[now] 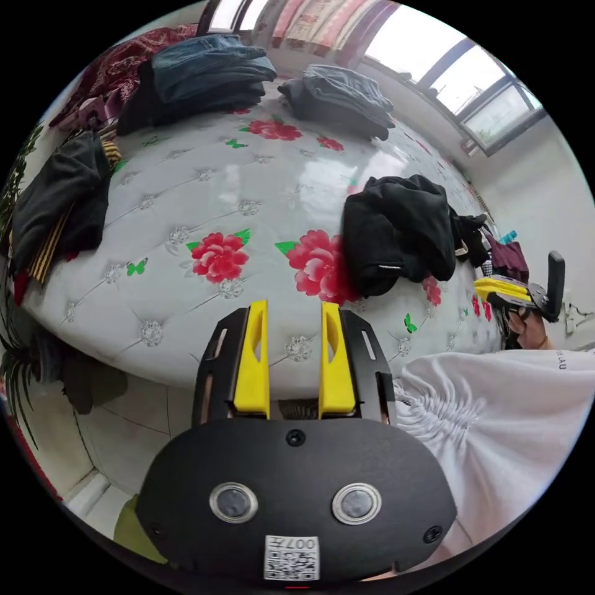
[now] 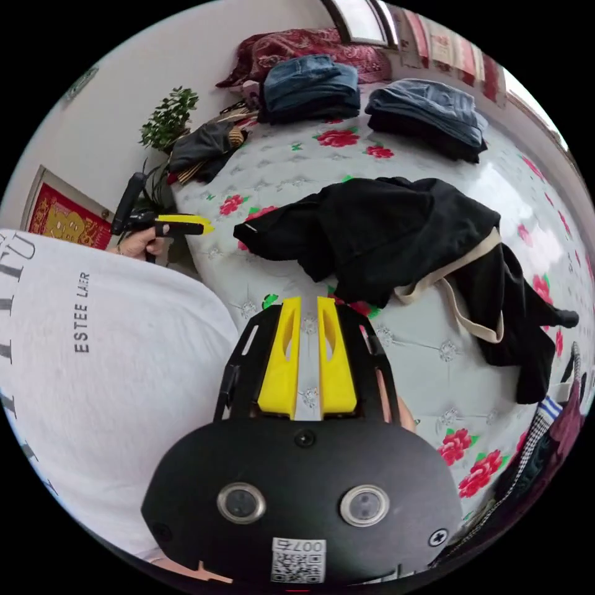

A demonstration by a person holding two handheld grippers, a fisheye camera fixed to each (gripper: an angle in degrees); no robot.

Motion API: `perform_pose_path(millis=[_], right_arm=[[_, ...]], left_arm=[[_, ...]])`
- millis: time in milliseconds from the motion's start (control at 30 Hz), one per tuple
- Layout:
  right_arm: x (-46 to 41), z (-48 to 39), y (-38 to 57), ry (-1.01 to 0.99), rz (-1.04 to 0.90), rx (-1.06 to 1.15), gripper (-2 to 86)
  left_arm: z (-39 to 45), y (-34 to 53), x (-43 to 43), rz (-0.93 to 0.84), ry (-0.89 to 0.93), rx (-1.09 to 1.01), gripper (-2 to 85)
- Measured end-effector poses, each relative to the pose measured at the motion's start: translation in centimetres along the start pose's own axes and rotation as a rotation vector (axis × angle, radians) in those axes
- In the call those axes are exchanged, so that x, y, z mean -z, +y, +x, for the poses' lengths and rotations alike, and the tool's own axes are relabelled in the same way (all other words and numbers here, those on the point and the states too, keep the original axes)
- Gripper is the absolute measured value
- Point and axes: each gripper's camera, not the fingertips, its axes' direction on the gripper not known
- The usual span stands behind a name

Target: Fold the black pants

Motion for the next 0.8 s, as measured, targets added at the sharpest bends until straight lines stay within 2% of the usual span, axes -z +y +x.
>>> perform_pose_path(millis=[67, 200, 267, 333, 433, 500, 567, 633, 733, 800], right_arm=[[1.2, 2.8, 0.0, 0.015, 0.088, -0.132, 7.5], [1.0, 3.9, -1.5, 0.105, 0.157, -0.172, 10.0], [-1.3, 4.4, -3.4, 0.162, 0.083, -0.184, 10.0], [-3.8, 5.8, -4.3, 0.135, -0.023, -0.210, 8.7], [-6.3, 7.0, -4.5, 0.058, -0.162, -0.180, 4.8], [-4.5, 6.4, -4.2, 0.018, -0.129, -0.131, 2.4], [0.7, 3.3, -3.9, -0.158, 0.005, 0.011, 1.1], [4.2, -0.7, -4.4, -0.297, 0.069, 0.187, 0.6], [5.7, -7.4, -6.3, -0.420, 0.040, 0.434, 0.8], [4.6, -8.8, -7.0, -0.425, -0.006, 0.500, 1.5]], left_arm=[[3.2, -2.0, -0.4, 0.014, 0.057, -0.168, 13.3], [9.7, -5.2, -3.3, -0.014, 0.146, -0.396, 13.9], [12.3, -6.9, -7.1, -0.110, 0.074, -0.421, 12.1], [13.1, -8.0, -8.3, -0.168, 0.053, -0.435, 9.7], [12.7, -8.6, -6.2, -0.138, 0.033, -0.519, 6.3], [11.3, -8.6, -3.8, -0.068, -0.041, -0.557, 5.3], [7.5, -9.6, 0.4, 0.046, -0.230, -0.483, 4.9], [2.9, -10.7, 3.3, 0.097, -0.273, -0.318, 5.2], [-4.6, -11.1, 6.1, 0.117, -0.255, -0.004, 6.2], [-6.8, -9.9, 7.3, 0.131, -0.337, 0.104, 6.0]])
